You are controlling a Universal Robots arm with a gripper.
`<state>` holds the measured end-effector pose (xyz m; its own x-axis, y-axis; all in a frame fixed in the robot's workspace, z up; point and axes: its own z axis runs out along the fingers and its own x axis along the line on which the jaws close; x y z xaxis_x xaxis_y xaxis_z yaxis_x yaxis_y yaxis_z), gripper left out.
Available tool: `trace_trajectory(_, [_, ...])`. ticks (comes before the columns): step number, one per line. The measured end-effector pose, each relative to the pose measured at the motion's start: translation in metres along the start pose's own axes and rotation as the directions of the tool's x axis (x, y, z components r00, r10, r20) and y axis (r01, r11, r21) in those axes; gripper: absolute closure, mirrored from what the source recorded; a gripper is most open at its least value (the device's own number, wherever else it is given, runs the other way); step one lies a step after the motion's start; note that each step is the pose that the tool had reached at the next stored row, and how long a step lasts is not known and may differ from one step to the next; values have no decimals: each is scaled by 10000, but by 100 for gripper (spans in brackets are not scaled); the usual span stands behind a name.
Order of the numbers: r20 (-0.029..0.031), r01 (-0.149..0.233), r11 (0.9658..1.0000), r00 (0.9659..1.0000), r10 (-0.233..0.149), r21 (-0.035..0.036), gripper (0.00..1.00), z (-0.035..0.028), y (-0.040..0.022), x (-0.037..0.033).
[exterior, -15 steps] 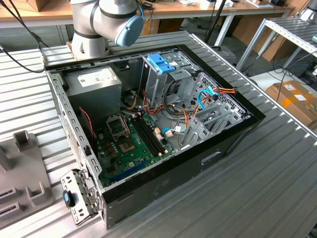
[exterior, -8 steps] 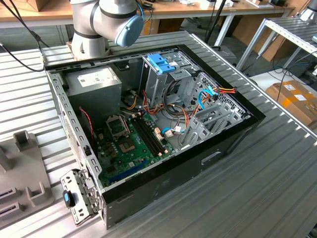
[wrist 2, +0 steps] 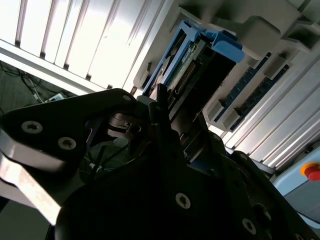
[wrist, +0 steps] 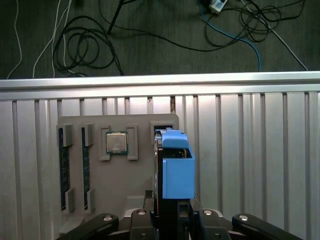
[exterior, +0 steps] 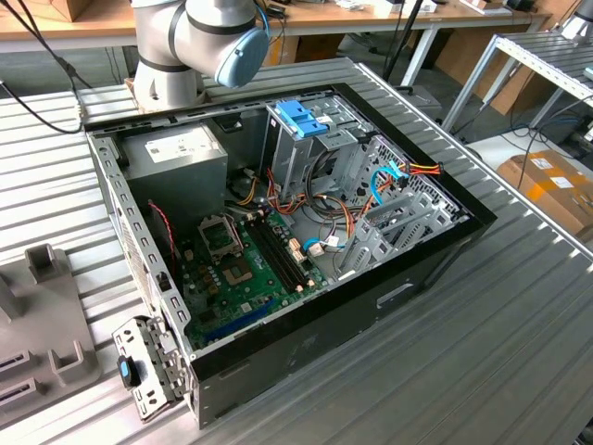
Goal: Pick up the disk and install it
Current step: 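Pick up the disk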
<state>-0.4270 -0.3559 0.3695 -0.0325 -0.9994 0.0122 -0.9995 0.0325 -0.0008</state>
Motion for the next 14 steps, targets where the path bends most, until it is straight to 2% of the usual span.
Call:
trace_trajectory(10, [1,0,10000,10000,0,1,65,-74,0,1])
trace_trajectory(14, [0,0,10000,10000,0,0,65,-127,0,1])
